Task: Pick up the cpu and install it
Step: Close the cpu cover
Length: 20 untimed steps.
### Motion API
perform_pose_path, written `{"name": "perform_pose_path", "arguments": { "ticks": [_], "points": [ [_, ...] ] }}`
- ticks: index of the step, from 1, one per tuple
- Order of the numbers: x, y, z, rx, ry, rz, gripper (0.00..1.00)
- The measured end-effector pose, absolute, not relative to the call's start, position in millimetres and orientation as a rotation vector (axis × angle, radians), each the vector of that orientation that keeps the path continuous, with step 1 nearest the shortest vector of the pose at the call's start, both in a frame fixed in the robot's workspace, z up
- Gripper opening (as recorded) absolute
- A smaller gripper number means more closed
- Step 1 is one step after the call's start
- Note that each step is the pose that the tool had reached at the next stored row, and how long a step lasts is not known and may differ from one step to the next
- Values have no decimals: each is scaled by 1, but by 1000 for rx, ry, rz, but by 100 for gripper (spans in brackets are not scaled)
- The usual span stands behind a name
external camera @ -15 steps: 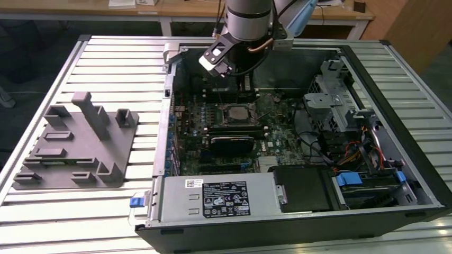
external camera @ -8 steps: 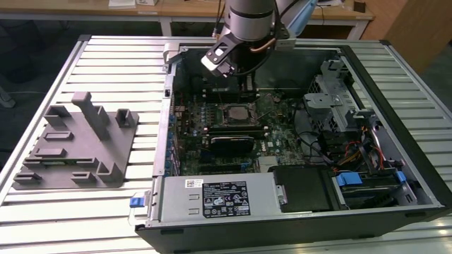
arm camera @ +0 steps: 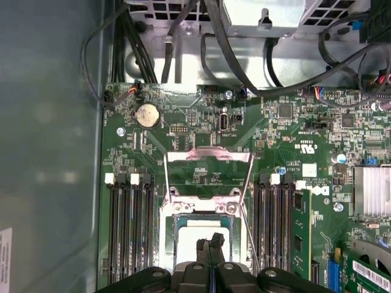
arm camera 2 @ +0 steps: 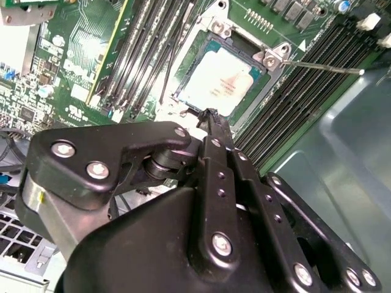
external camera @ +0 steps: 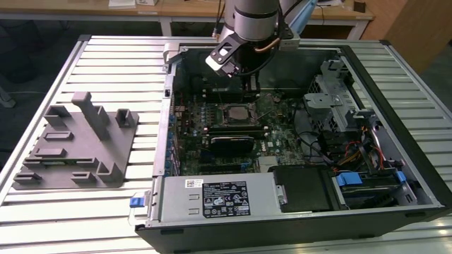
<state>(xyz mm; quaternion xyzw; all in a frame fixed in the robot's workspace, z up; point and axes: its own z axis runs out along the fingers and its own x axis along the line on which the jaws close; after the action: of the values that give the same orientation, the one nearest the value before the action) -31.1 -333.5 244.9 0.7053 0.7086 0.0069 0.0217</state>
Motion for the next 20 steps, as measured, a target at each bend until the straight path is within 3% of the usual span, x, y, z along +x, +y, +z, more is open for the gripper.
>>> {"name": "perform_pose_path", "arguments": {
  "ticks": [20],
  "points": [
    [-25, -333, 251, 2187, 2197, 19, 11]
  ]
}}
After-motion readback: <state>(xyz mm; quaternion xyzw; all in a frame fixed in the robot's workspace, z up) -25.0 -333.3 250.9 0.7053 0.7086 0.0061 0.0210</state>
